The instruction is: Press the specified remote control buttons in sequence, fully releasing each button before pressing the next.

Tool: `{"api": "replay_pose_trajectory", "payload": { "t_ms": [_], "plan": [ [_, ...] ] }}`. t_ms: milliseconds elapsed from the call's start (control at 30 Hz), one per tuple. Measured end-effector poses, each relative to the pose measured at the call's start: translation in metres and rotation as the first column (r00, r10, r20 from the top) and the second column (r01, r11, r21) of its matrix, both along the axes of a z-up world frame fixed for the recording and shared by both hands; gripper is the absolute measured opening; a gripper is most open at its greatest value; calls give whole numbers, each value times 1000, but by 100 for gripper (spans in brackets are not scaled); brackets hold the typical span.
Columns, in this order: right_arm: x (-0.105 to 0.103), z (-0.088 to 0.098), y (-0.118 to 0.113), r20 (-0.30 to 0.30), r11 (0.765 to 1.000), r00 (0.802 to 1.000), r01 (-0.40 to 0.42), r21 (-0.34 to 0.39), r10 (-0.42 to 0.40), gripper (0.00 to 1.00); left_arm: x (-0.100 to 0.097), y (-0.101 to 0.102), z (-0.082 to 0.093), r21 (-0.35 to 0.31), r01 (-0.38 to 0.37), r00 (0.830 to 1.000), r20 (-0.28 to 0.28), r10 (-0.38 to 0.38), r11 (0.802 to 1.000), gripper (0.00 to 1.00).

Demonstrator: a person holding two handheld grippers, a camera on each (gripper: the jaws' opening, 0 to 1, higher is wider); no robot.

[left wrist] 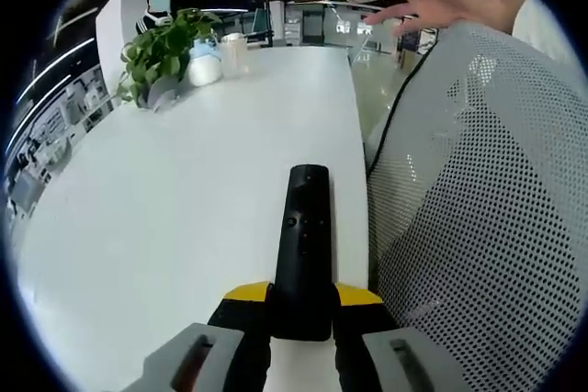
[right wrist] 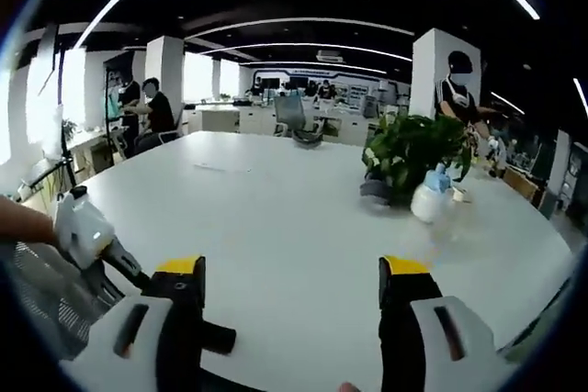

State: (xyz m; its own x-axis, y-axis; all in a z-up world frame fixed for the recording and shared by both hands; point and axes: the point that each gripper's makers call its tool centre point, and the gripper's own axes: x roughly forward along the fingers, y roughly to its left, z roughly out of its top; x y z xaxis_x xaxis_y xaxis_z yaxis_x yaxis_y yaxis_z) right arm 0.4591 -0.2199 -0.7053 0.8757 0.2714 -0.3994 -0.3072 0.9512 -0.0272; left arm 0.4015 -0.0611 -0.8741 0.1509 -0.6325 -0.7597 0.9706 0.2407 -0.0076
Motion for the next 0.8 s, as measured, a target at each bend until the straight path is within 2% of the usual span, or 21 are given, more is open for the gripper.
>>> {"api": "replay_pose_trajectory", "payload": {
  "t_ms": [33, 67, 200, 300, 400, 500, 633, 733, 800],
  "plan": [
    [-3, -8, 4, -48, 1000, 999, -27, -1, 27, 75, 0, 0, 0, 4, -8, 1000, -1, 8, 1000, 24],
    [-4, -9, 5, -52, 999, 998, -37, -8, 37, 74, 0, 1, 0, 6, -19, 1000, -1, 19, 1000, 24],
    [-5, 3, 17, 9, 996, 996, -88, 21, 87, 70, 0, 1, 0, 20, -44, 999, -4, 44, 999, 24],
    [-7, 5, 20, 20, 995, 995, -102, 15, 102, 68, 1, 0, 0, 46, -49, 999, -15, 50, 998, 24],
    [-6, 9, 16, 35, 997, 997, -75, 19, 75, 66, 1, 0, -1, 70, -39, 999, -20, 41, 997, 24],
    [-5, 11, 9, 47, 999, 998, -42, 6, 42, 65, 1, 1, 0, 109, 0, 1000, -26, 3, 994, 24],
    [-5, 2, 5, 1, 1000, 1000, -19, -4, 19, 64, 3, 3, -1, 133, 32, 999, -36, -27, 991, 24],
    [-4, 3, 0, 15, 999, 1000, 0, -42, 1, 63, 7, 6, -1, 165, 63, 998, -42, -57, 984, 24],
    [-4, 4, -1, 15, 999, 1000, 10, -39, -9, 63, 8, 7, -1, 175, 72, 997, -45, -65, 982, 24]
  ]
}}
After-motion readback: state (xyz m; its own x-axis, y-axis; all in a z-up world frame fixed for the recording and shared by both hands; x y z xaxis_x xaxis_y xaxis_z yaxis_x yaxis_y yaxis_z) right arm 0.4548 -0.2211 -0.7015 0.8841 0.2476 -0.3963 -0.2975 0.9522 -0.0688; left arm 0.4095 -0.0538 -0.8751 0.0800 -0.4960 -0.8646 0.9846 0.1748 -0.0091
